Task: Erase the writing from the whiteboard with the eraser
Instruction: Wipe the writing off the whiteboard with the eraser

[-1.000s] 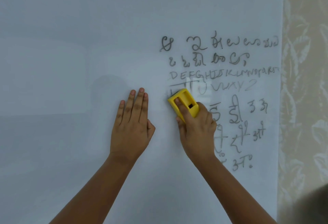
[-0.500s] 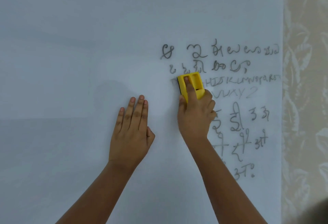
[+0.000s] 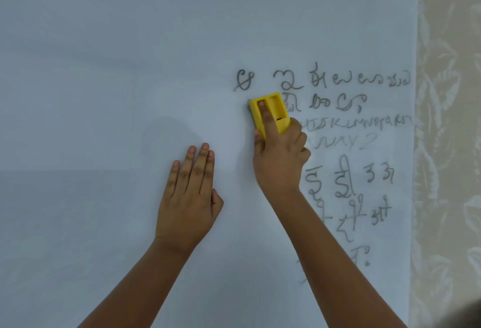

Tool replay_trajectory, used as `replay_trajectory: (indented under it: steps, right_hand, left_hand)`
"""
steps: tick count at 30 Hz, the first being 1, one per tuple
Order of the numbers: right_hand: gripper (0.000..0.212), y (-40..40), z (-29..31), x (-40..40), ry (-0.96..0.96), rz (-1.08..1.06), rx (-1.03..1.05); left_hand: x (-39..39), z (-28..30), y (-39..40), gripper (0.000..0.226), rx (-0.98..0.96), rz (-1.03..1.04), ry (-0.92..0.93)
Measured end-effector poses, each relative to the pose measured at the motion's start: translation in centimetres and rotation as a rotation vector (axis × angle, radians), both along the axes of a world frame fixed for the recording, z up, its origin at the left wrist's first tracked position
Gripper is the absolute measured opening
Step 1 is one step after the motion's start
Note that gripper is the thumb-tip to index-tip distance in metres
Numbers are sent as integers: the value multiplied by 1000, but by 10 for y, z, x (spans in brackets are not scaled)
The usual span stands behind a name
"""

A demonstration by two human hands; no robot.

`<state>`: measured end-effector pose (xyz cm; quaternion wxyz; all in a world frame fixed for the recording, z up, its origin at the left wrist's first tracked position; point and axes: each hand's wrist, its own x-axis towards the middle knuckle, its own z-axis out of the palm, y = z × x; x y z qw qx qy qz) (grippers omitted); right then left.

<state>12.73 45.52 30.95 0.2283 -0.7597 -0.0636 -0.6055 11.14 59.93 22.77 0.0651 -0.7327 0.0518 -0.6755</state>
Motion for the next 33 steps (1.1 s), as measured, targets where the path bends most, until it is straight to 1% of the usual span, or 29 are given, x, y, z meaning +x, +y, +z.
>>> replay_trajectory:
  steps: [2,5,7,10,12,13,14,16,18,19,21,23,24,27,29,30,31,33]
  right_hand:
    - [49,-13,-8,0,16,-26,-57]
    - [50,-29,20,9,52,-6,89]
    - [50,-17,38,8,44,-1,119]
    - [49,10,25,-3,-25,3,-61]
    - [48,5,10,-4,-52,19,-161]
    - [48,-4,10,-2,-45,24,-156]
    - [49,-12,18,1,-31,9,-110]
    - [50,-20,45,9,-4,-20,17]
    - [49,-10,69,9,7,-27,59]
    - [49,1,72,5,-13,-26,34]
    - [48,19,62,-3,-67,-3,-80]
    - [47,16,48,-5,-91,12,-182]
    - [48,8,44,-3,-79,9,-193]
    - [50,-15,59,8,-7,-42,-63]
    - [50,-12,76,11,21,-30,24]
    - [50,-5,79,8,17,-23,25]
    - [51,4,77,4,3,-19,-6]
    - [50,18,57,-2,-55,-19,-137]
  left_hand:
    - [-1,0,-1,57,0,15,7]
    - [-3,0,-1,56,-1,10,19]
    - [-2,0,-1,56,0,22,23]
    - [-4,0,-2,56,-3,27,25]
    - [-5,2,-3,56,-3,36,29]
    - [-5,1,-3,56,-2,34,32]
    - [-4,1,-3,57,-2,30,32]
    - [-2,-1,-2,57,-4,32,26]
    - [0,-2,-2,57,-6,33,31]
    - [0,-1,-2,57,-9,30,34]
    - [0,0,-2,57,-8,32,28]
    - [-1,1,-2,57,-1,39,24]
    - [-2,1,-3,57,2,42,27]
    - [-3,0,-3,58,1,43,37]
    - [-2,0,-2,58,-2,46,38]
    - [-2,0,-2,58,1,46,38]
    - [-1,0,-2,58,4,44,36]
    - [-1,0,-3,58,6,50,32]
